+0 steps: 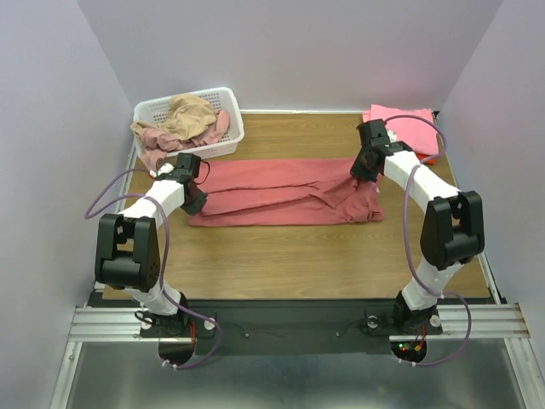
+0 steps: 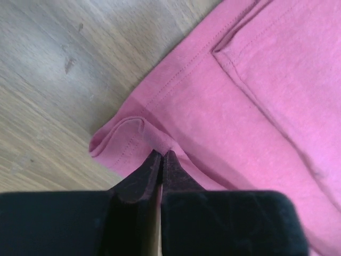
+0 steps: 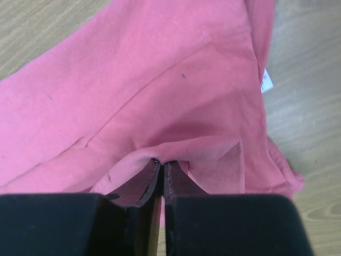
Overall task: Fold and stack the t-shirts
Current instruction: Fold the tshirt
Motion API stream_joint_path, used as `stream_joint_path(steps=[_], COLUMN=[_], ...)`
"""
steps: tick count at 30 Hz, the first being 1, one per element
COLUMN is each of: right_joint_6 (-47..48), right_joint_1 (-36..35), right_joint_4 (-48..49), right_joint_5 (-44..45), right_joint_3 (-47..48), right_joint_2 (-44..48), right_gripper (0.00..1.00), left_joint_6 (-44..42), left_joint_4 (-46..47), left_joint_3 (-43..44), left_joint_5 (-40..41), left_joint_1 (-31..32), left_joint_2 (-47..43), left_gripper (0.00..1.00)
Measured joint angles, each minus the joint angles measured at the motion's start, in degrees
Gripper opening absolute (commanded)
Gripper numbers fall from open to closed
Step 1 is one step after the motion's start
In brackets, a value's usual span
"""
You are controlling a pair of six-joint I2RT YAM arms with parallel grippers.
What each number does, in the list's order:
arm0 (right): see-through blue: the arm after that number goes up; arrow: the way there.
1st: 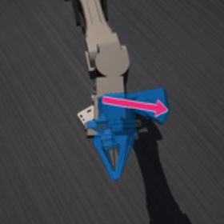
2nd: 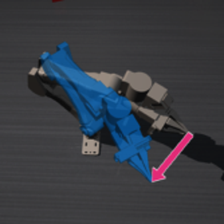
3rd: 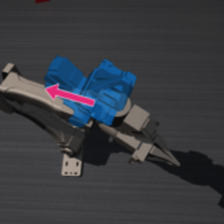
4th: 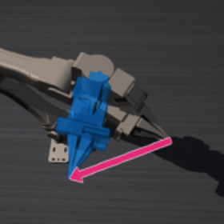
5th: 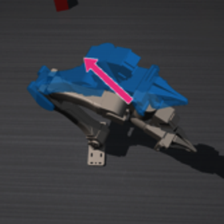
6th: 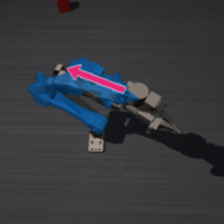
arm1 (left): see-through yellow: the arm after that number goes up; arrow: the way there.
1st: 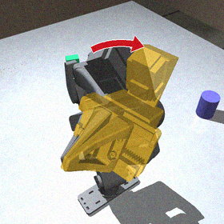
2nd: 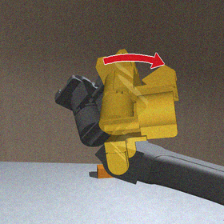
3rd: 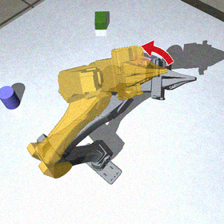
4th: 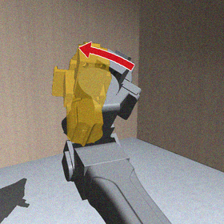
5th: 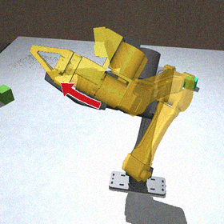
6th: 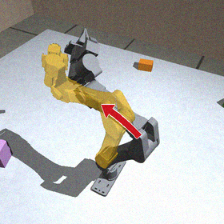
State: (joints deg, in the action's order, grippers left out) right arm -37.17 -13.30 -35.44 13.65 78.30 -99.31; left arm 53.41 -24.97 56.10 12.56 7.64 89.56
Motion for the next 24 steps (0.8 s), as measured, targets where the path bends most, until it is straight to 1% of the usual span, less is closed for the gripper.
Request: stream_joint_path(steps=[1, 3, 4, 5, 7, 11, 12, 14, 15, 19, 21, 24], right_joint_6=[0.59, 1.68, 2.45, 3.17, 5.27, 7.85, 8.59, 9.11, 9.60, 10.45, 10.47, 10.40], right_joint_1=[0.09, 0.26, 0.39, 0.52, 0.83, 0.92, 0.96, 0.96, 0.96, 0.96, 0.96, 0.96], right_joint_4=[-0.04, -0.04, 0.02, 0.02, 0.28, 0.35, 0.44, 0.68, 1.25, 1.73, 2.10, 3.67], right_joint_5=[-0.20, -0.26, -0.28, -0.33, -0.57, -1.88, -2.89, -4.59, -6.27, -11.41, -14.43, -17.94], right_joint_3=[0.90, 2.89, 3.87, 5.16, 6.84, 7.41, 7.08, 5.99, 4.28, -2.45, -5.03, -8.35], right_joint_2=[-1.09, -3.37, -4.50, -5.97, -7.78, -7.89, -7.21, -5.57, -3.69, 4.72, 7.67, 9.38], right_gripper=[0.17, 0.26, 0.48, 0.60, 0.76, 0.84, 0.91, 0.94, 1.00, 1.00, 1.00, 1.00], left_joint_6=[-0.28, -0.83, -0.44, -0.57, -0.68, -1.05, -1.09, -1.27, -1.38, -1.92, -2.19, -2.75], left_joint_4=[0.02, -0.07, -0.17, -0.28, -0.63, -1.03, -1.36, -1.62, -1.60, -1.36, -0.39, 1.66], left_joint_3=[0.42, 1.18, 1.64, 2.14, 3.41, 4.22, 4.22, 4.13, 3.93, 2.75, 0.81, -3.82], left_joint_5=[0.15, 0.59, 0.81, 1.05, 1.36, 1.44, 1.38, 1.25, 1.18, 1.01, 0.48, -1.66], left_joint_1=[-0.13, -0.31, -0.42, -0.59, -0.66, -0.68, -0.66, -0.66, -0.66, -0.61, -0.50, -0.28], left_joint_2=[0.52, 1.27, 1.49, 1.55, 1.53, -0.31, -1.44, -4.66, -6.56, -13.57, -16.44, -19.08], left_gripper=[0.98, 0.99, 0.99, 0.99, 0.99, 0.99, 0.99, 0.99, 0.99, 0.99, 0.99, 0.99])
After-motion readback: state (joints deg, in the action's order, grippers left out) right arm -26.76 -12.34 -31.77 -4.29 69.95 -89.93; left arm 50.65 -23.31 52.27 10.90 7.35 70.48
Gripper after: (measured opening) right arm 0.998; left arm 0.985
